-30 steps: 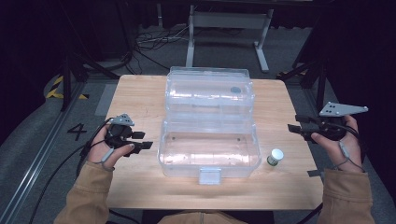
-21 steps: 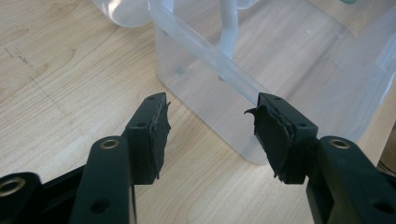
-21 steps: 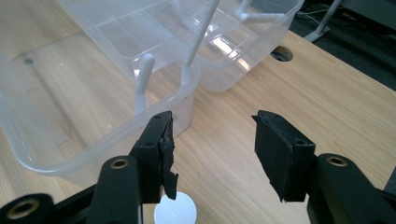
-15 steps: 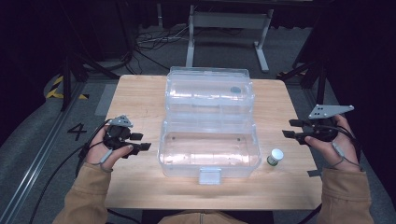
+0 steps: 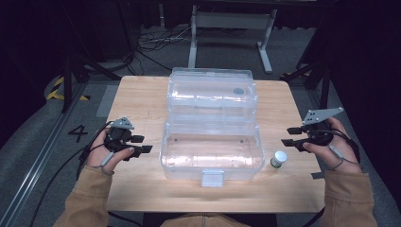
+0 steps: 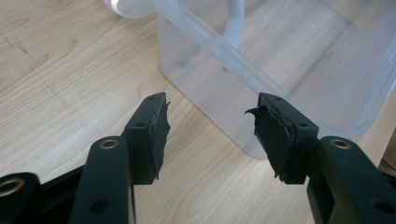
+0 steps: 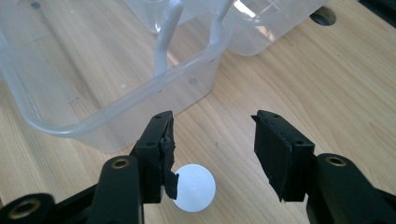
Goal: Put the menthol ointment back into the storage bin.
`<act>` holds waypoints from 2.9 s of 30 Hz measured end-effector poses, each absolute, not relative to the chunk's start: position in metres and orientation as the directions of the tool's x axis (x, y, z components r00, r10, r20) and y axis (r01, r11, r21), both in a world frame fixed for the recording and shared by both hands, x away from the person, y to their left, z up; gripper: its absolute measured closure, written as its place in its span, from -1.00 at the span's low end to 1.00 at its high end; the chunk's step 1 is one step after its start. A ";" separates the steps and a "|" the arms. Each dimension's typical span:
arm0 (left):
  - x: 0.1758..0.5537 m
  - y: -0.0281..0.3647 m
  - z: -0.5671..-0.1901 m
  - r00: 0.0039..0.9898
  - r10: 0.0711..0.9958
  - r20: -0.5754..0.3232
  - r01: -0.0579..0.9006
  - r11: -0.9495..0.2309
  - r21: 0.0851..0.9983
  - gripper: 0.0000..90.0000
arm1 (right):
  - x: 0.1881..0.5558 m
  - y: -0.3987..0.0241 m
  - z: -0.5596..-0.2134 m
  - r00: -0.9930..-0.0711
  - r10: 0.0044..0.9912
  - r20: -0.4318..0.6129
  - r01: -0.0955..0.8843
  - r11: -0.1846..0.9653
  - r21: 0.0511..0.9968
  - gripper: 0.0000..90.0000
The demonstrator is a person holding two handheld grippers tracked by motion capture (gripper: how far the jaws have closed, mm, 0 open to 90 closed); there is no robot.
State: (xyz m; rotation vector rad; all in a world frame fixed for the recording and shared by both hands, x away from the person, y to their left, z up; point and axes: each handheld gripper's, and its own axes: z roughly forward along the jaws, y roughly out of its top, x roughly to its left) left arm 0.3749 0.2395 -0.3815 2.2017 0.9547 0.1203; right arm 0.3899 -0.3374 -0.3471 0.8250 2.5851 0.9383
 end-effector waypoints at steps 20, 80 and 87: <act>0.375 0.239 -0.385 0.717 0.671 -0.190 0.607 -0.467 0.643 0.00 | 0.397 -0.324 -0.368 -0.851 0.525 -0.024 0.432 0.724 0.537 0.07; 0.379 0.249 -0.389 0.688 0.700 -0.194 0.629 -0.440 0.641 -0.02 | 0.412 -0.316 -0.417 -0.867 0.497 0.037 0.483 0.821 0.305 -0.04; 0.379 0.249 -0.389 0.688 0.700 -0.194 0.629 -0.440 0.641 -0.02 | 0.413 -0.315 -0.420 -0.872 0.488 0.037 0.476 0.829 0.295 -0.02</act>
